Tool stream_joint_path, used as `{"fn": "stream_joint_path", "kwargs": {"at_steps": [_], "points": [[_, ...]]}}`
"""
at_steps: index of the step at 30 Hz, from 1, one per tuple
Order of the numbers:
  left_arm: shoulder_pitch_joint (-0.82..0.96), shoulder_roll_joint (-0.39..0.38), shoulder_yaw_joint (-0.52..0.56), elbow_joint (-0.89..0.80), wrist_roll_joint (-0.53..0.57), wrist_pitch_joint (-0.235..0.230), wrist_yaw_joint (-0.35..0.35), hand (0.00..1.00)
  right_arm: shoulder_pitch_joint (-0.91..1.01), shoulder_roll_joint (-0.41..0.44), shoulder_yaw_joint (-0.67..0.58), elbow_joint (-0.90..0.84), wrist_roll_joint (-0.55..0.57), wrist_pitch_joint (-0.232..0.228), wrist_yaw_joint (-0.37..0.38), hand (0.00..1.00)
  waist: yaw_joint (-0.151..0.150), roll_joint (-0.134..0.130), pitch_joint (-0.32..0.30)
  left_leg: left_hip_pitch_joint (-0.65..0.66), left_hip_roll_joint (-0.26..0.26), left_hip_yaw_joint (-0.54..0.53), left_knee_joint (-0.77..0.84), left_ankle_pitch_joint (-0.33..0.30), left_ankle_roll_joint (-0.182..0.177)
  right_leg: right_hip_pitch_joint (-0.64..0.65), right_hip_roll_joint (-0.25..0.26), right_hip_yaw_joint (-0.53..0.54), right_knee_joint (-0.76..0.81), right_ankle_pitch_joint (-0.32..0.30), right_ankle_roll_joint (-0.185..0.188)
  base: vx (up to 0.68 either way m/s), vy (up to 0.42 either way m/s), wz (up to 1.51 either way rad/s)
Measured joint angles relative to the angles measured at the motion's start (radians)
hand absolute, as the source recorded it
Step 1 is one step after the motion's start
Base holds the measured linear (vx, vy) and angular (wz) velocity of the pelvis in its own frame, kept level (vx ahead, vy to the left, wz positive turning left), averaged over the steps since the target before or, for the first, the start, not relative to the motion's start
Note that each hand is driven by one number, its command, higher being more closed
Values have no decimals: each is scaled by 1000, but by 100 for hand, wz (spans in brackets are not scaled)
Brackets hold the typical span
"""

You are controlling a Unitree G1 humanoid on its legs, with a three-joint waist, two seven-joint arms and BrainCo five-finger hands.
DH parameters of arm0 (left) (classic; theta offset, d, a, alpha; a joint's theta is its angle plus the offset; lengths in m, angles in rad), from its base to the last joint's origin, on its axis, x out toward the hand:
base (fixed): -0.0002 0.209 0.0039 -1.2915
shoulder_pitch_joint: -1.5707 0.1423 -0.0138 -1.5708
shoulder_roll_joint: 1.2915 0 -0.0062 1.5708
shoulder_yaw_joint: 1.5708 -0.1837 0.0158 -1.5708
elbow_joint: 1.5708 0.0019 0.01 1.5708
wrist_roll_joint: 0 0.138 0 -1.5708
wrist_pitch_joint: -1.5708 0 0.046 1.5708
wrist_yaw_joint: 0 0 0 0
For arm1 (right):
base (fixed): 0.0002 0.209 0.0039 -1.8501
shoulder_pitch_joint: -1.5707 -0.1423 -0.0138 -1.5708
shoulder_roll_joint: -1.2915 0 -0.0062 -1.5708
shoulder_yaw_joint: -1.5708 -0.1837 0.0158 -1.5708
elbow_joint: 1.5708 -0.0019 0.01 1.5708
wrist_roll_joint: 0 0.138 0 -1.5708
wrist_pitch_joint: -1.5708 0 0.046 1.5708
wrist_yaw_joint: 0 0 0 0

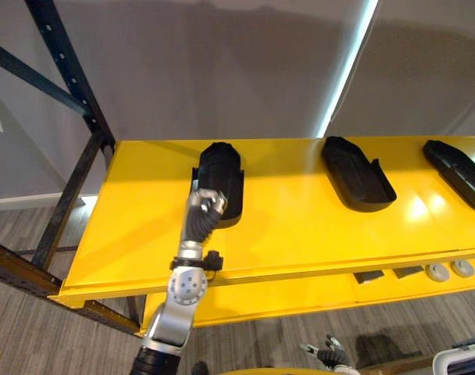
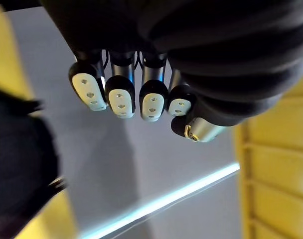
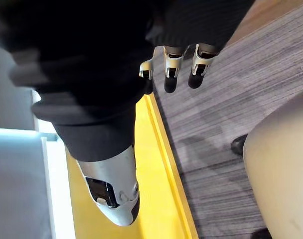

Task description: Walk over and take plastic housings, then place them on the shelf

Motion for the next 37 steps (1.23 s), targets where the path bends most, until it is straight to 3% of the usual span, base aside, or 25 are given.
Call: {"fn": "stream_joint_path", "kwargs": {"at_steps": [4, 8, 10, 14, 19, 20, 26, 37], "points": [[116, -10, 248, -183, -80, -60, 110, 100, 1, 2, -1, -3, 0, 0, -4, 0, 20, 7, 5, 6, -1, -16, 0, 1, 0, 3, -2, -31, 32, -27, 3, -17, -12, 19], [264, -65, 481, -190, -229, -69, 182, 100, 7, 8, -1, -5, 0, 2, -4, 0, 35, -1, 6, 7, -2, -30, 10, 1, 0, 16, -5, -61, 35, -33, 1, 26, -7, 21], [293, -76, 521, -140, -266, -67, 180, 100, 7, 10, -1, -18, 0, 3, -4, 0, 50, -8, 10, 1, -2, -35, 27, -3, 4, 21, -9, -73, 35, -33, 2, 9, 0, 16], [355, -108, 546, 112, -280, 2, 119, 100, 3, 6, 6, -28, -1, 6, -2, 0, 56, -10, 19, -20, -12, -55, 98, -41, 6, 33, -22, -98, 57, -56, 0, -2, 4, 16], [359, -154, 550, 566, -296, 111, 8, 100, -1, 6, 6, -64, -1, 23, 2, 0, 52, -13, 20, -69, -3, -55, 245, -116, 8, 32, -24, -100, 78, -72, 1, 7, 2, 0], [355, -156, 546, 637, -295, 120, -2, 0, 0, 6, 6, -64, -1, 25, 2, 0, 52, -13, 20, -69, -3, -55, 258, -122, 10, 34, -26, -99, 84, -78, 2, 0, 0, 0], [307, -154, 513, 966, -294, 135, -48, 0, -1, 6, 1, -64, 0, 35, 0, 0, 52, -6, 20, -89, -10, -52, 314, -168, 19, 33, -38, -102, 92, -96, 7, 17, 25, 0], [202, -148, 468, 1133, -256, 127, -83, 0, -4, 7, -47, -64, 1, 33, -4, 0, 51, 33, 21, -79, -18, -23, 343, -201, 26, 49, -52, -79, 89, -100, 11, 59, 24, -8]]}}
